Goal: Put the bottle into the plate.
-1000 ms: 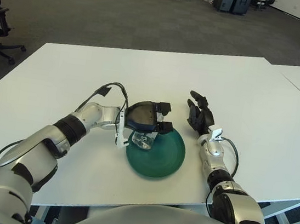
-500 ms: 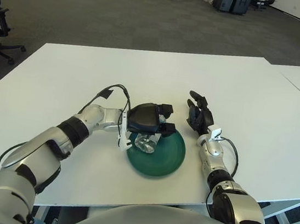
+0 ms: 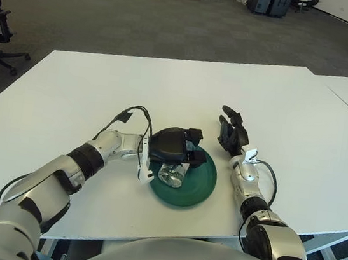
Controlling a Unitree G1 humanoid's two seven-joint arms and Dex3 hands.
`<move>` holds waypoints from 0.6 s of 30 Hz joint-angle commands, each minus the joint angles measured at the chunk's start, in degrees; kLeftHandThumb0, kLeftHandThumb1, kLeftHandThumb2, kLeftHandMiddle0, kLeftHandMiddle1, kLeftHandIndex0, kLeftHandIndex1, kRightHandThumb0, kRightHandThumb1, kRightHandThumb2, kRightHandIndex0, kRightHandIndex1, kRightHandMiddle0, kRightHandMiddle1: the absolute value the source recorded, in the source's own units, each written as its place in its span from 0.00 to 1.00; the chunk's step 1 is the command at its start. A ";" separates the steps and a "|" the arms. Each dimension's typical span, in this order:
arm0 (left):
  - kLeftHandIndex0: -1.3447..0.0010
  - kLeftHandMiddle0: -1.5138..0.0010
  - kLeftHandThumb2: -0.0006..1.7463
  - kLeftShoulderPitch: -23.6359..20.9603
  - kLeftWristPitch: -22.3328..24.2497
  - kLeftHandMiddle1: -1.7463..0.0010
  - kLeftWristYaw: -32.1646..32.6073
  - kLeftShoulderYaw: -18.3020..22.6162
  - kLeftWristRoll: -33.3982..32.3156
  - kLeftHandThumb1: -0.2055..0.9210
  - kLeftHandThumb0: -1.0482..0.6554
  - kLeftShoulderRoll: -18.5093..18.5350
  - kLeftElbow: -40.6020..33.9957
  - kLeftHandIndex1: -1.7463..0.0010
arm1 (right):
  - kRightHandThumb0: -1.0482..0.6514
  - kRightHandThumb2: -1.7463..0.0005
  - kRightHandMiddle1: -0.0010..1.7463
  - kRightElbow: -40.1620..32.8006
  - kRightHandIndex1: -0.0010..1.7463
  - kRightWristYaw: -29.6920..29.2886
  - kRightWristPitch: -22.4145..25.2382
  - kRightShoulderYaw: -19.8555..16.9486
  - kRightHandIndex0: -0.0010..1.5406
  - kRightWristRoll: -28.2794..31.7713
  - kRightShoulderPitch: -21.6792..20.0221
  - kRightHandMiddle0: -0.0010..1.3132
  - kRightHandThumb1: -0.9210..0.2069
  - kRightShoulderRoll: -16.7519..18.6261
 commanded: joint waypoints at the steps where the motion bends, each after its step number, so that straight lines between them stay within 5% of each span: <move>1: 0.68 0.55 0.82 -0.56 -0.98 0.00 -1.33 -0.15 -0.45 0.39 0.61 1.07 -1.36 0.00 | 0.24 0.57 0.35 1.21 0.01 -0.04 1.86 -0.21 0.19 0.64 2.62 0.00 0.00 0.24; 18: 0.67 0.54 0.82 0.25 -0.52 0.01 -4.11 0.34 -0.45 0.38 0.61 1.41 -3.13 0.00 | 0.25 0.57 0.35 0.60 0.01 0.51 2.90 -0.44 0.19 1.23 2.86 0.00 0.00 0.48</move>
